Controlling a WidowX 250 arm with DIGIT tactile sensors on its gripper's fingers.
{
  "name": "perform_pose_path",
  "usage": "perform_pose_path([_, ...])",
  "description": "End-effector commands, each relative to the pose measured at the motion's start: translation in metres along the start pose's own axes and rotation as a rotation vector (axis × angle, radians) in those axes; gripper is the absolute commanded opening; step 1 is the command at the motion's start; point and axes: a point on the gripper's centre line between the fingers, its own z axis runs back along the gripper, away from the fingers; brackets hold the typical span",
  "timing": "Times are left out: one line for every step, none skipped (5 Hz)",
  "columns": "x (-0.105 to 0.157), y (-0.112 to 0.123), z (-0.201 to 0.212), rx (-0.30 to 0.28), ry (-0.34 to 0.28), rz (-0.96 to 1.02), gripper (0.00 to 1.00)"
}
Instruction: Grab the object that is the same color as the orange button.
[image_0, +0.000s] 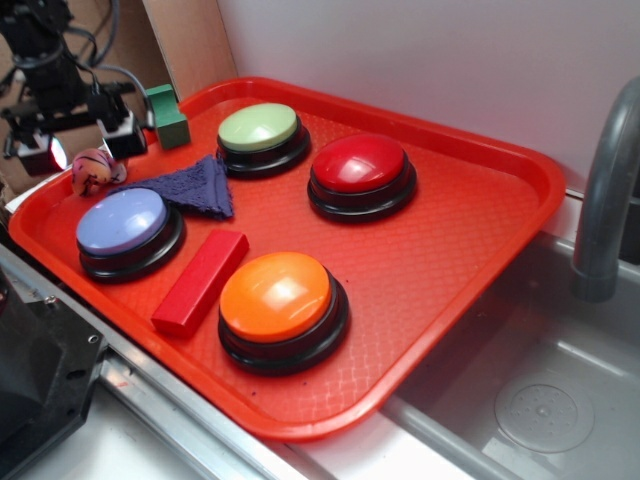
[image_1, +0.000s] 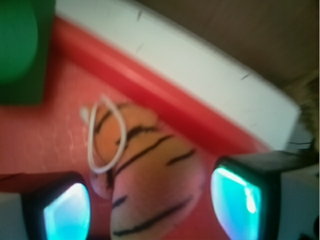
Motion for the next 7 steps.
perform_pose_path([0.01, 0.01, 0.002, -0.044, -0.03, -0.027, 1.0])
perform_pose_path([0.011, 0.009, 0.004, -0.05, -0.043, -0.026, 0.0])
perform_pose_path([0.014, 0.009, 0.003, -0.053, -0.054, -0.022, 0.0])
perform_pose_path([0.017, 0.008, 0.007, -0.054, -0.077, -0.025, 0.0])
perform_pose_path([0.021, 0.004, 0.023, -0.057, -0.09, -0.059, 0.0])
perform_pose_path([0.02, -0.002, 0.043, -0.065, -0.091, -0.128, 0.0])
perform_pose_path([0.012, -0.016, 0.082, -0.125, -0.042, -0.184, 0.0])
